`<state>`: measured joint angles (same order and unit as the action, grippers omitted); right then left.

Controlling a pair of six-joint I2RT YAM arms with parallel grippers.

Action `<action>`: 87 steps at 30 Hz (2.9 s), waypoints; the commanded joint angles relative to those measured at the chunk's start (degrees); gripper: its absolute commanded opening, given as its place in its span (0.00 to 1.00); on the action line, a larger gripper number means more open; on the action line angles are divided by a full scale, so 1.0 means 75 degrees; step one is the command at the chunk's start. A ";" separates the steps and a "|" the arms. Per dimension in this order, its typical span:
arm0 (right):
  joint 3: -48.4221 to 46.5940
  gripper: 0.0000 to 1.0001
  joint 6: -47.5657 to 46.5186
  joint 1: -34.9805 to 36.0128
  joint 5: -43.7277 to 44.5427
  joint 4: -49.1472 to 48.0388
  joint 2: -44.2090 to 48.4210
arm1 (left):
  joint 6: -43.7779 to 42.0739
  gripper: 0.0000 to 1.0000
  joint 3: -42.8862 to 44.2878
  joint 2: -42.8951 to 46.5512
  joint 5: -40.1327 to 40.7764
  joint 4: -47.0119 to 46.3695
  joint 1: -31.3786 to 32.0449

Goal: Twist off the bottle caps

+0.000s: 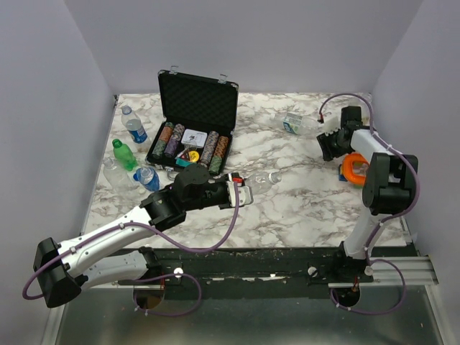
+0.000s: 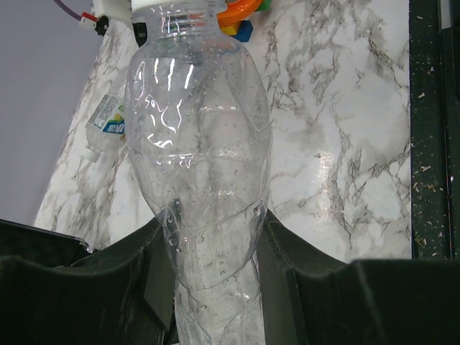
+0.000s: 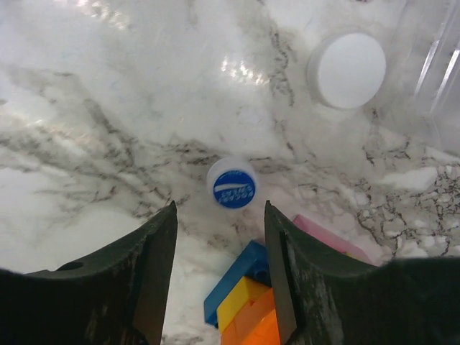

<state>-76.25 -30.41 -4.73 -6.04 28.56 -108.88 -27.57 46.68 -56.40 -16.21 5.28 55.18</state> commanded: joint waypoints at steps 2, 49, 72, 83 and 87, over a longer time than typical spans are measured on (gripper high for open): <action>0.0579 0.60 -0.0642 -0.0037 -0.1896 0.0784 0.1751 | 0.0160 0.00 -0.0071 0.0020 -0.0030 -0.0270 -0.0009; 0.0323 0.85 -0.1313 0.4146 -0.8136 0.2790 0.5330 | 0.3887 0.00 -0.0141 -0.1281 -0.3089 -0.3083 -0.0970; 0.0405 0.22 -0.0785 0.2777 -0.7539 0.3035 0.5763 | 0.2881 0.98 -0.0493 0.0101 -0.1415 -0.2627 -0.0970; -0.0496 0.24 -0.0667 -0.0937 -0.4693 0.3318 0.5120 | 0.1907 0.99 -0.0411 0.0536 0.1293 -0.1747 -0.0959; -0.1211 0.25 -0.0726 -0.1828 -0.3861 0.2967 0.4383 | 0.1930 0.99 -0.0364 0.0477 0.1387 -0.1700 -0.0947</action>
<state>-80.14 -35.59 -13.96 -45.17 52.66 -71.99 -11.70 43.57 -52.53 -11.07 -9.28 48.01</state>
